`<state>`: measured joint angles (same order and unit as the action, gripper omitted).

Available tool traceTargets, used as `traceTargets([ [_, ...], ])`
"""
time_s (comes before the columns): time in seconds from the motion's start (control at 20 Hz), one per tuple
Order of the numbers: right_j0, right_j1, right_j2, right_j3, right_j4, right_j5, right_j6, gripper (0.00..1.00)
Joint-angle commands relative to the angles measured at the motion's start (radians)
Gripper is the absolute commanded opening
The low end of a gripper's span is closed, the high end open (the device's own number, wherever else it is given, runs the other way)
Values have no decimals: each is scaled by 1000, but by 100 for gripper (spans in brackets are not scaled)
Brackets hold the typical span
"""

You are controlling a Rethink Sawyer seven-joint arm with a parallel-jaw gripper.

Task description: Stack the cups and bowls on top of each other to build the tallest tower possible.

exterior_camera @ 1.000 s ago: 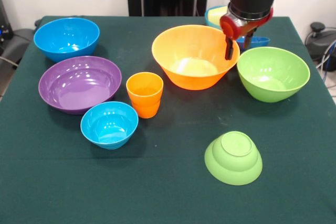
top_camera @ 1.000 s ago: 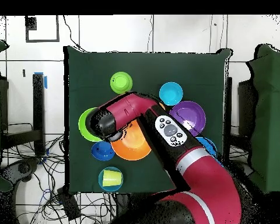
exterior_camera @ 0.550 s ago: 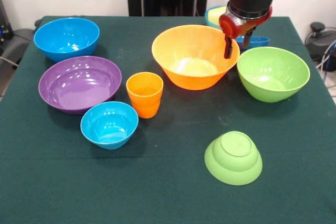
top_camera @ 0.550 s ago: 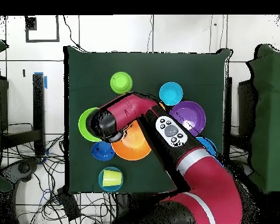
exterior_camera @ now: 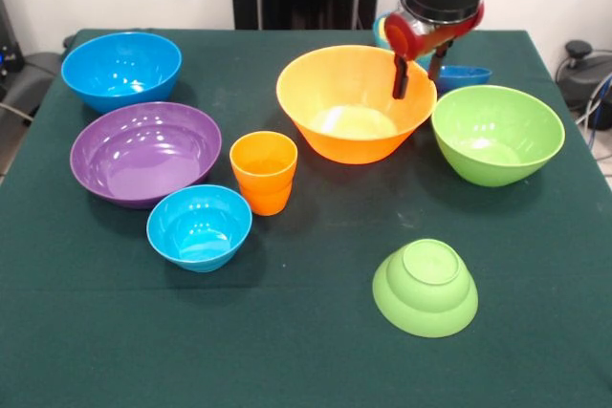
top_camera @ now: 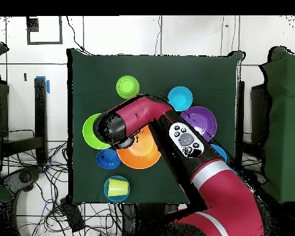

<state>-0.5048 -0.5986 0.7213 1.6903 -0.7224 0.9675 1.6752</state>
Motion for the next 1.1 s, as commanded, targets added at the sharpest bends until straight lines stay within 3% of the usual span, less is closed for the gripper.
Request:
traceTargets([
  [0.05,21,-27,27,-89,-42,181,-366,100],
  [0.25,21,50,63,-121,-88,78,-395,100],
  [0.55,37,100,69,-147,-132,22,-377,100],
  [0.85,16,42,70,-148,-111,102,-376,100],
  [1.1,-19,53,64,-188,-96,164,-429,100],
])
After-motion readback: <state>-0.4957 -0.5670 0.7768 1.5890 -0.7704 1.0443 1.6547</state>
